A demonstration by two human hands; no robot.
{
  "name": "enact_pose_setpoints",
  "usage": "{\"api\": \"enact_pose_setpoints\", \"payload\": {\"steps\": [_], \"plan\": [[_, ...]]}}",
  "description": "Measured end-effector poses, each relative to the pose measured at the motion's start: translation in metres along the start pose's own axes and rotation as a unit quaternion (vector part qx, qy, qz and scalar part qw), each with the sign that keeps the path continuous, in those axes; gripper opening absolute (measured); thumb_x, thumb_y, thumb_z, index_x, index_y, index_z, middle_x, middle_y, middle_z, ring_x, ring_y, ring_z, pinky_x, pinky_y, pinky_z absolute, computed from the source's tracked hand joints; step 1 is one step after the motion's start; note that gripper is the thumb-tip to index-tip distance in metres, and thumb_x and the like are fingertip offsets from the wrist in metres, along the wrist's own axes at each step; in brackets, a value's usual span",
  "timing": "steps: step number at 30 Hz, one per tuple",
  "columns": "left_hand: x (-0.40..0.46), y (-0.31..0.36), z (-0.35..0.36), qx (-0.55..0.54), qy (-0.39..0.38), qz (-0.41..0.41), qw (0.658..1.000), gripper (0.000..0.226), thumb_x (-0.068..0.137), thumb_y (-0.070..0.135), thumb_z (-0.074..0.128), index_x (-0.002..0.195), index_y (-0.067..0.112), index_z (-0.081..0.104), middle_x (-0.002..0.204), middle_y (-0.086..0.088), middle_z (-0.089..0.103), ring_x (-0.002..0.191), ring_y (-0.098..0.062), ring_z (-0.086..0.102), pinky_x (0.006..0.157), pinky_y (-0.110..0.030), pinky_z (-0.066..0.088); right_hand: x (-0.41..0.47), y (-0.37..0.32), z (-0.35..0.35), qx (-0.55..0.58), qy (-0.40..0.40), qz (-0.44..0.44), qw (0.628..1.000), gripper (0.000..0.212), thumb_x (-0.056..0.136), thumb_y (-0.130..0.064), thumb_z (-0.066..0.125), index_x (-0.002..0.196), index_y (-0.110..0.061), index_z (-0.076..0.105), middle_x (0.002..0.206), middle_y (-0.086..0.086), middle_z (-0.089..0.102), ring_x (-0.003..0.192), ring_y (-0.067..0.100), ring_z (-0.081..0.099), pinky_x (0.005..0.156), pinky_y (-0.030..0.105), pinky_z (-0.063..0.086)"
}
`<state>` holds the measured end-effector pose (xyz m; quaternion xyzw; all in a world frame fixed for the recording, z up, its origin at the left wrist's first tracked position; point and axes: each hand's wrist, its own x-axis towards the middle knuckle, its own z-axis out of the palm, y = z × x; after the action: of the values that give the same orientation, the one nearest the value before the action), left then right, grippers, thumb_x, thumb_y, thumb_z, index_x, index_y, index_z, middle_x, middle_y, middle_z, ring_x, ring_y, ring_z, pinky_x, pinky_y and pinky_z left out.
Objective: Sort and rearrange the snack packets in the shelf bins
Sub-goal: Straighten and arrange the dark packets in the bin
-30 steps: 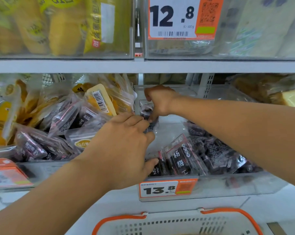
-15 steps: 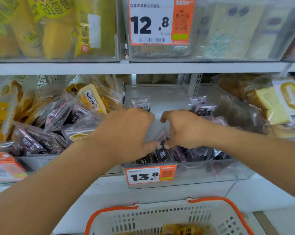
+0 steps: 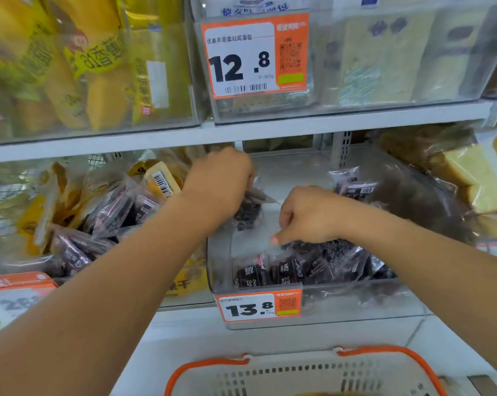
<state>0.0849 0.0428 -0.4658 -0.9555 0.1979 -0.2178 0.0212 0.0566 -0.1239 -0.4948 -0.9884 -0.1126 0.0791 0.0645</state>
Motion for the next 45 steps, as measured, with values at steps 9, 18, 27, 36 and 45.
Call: {"api": "enact_pose_setpoints", "payload": {"steps": [9, 18, 27, 36, 45], "plan": [[-0.001, 0.001, 0.011, 0.17, -0.01, 0.075, 0.983, 0.02, 0.09, 0.026, 0.064, 0.11, 0.028, 0.067, 0.106, -0.002, 0.067, 0.098, -0.026, 0.066, 0.065, -0.033, 0.038, 0.04, -0.053, 0.031, -0.056, -0.157, -0.022, 0.986, 0.082, 0.078, -0.052, 0.08, 0.137, -0.001, 0.052, 0.135, 0.009, 0.059, 0.115, 0.025, 0.059, 0.092, 0.027, 0.047], [-0.015, 0.013, 0.015, 0.152, -0.186, 0.062, 0.969, 0.025, 0.091, 0.02, 0.065, 0.115, 0.014, 0.062, 0.105, -0.006, 0.06, 0.096, -0.025, 0.062, 0.069, -0.032, 0.046, 0.03, -0.021, 0.0, 0.09, -0.027, 0.066, 0.993, 0.066, 0.066, -0.032, 0.093, 0.12, -0.005, 0.067, 0.118, 0.009, 0.07, 0.096, 0.025, 0.071, 0.083, 0.034, 0.06], [0.037, 0.016, 0.04, -0.015, -0.156, -0.047, 0.987, 0.018, 0.088, 0.003, 0.066, 0.106, 0.002, 0.068, 0.11, -0.015, 0.065, 0.105, -0.032, 0.065, 0.088, -0.038, 0.054, 0.018, 0.0, 0.011, 0.22, 0.09, 0.028, 0.971, 0.042, 0.065, -0.019, 0.094, 0.091, -0.016, 0.061, 0.084, -0.002, 0.063, 0.08, 0.02, 0.06, 0.06, 0.025, 0.043], [0.05, -0.004, 0.044, 0.047, -0.141, -0.015, 0.989, 0.011, 0.089, 0.004, 0.063, 0.082, 0.013, 0.06, 0.086, -0.008, 0.055, 0.079, -0.024, 0.053, 0.073, -0.031, 0.045, 0.053, -0.02, 0.032, 0.227, 0.222, 0.06, 0.947, 0.049, 0.068, -0.004, 0.09, 0.075, -0.025, 0.045, 0.091, 0.0, 0.058, 0.087, 0.023, 0.059, 0.067, 0.028, 0.045], [0.037, -0.004, 0.044, 0.054, -0.276, 0.046, 0.959, 0.08, 0.076, 0.027, 0.081, 0.142, 0.019, 0.036, 0.124, -0.004, 0.057, 0.102, -0.025, 0.058, 0.076, -0.034, 0.047, 0.064, -0.027, 0.028, 0.192, 0.101, 0.135, 0.967, 0.045, 0.064, -0.022, 0.095, 0.075, -0.011, 0.053, 0.085, 0.005, 0.063, 0.07, 0.016, 0.058, 0.056, 0.02, 0.044]]}}
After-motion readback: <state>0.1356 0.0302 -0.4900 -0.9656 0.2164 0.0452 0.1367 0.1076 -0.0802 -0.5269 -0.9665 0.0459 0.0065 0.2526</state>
